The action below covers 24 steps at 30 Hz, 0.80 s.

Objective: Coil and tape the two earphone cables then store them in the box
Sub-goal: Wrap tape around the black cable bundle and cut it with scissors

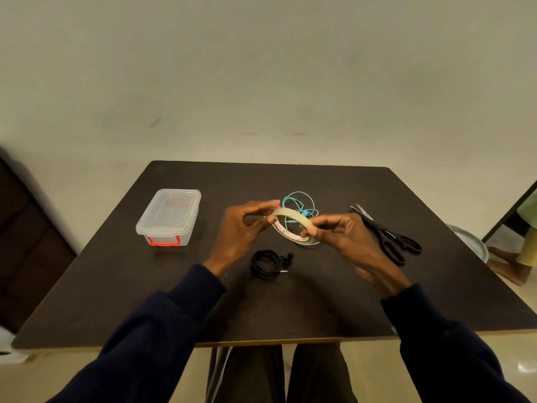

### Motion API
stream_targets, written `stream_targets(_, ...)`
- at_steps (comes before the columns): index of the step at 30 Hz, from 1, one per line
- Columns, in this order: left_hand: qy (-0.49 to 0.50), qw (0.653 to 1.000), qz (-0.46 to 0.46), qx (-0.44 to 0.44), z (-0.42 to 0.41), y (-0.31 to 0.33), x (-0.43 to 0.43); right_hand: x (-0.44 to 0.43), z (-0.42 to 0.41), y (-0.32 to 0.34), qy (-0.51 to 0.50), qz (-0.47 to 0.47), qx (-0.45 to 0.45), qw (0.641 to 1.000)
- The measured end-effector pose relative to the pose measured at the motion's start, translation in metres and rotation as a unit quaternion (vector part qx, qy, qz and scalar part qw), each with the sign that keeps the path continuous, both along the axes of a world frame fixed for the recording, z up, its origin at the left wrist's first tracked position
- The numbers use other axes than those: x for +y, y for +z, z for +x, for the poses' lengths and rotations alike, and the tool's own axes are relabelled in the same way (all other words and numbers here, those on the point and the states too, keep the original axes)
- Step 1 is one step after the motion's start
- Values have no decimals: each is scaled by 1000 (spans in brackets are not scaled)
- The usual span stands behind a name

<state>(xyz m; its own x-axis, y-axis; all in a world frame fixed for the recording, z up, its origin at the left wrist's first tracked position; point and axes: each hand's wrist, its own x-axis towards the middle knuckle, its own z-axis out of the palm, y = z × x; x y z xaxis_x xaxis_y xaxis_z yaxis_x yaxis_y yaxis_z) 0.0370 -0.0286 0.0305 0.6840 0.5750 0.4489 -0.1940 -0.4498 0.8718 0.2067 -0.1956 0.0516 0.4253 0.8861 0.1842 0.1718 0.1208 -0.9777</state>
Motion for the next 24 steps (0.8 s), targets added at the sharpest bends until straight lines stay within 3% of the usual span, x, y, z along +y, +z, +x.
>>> stream_targets(8, 20, 997, 75, -13, -17, 1, 5, 19, -19, -6, 56, -15, 46, 997)
stream_targets(15, 54, 987, 151, 20, -18, -2, 1, 39, -39, -5, -15, -41, -30, 999)
stream_targets(24, 57, 989, 138, -14, -21, -4, 3, 33, -35, -8, 21, -39, 20, 999)
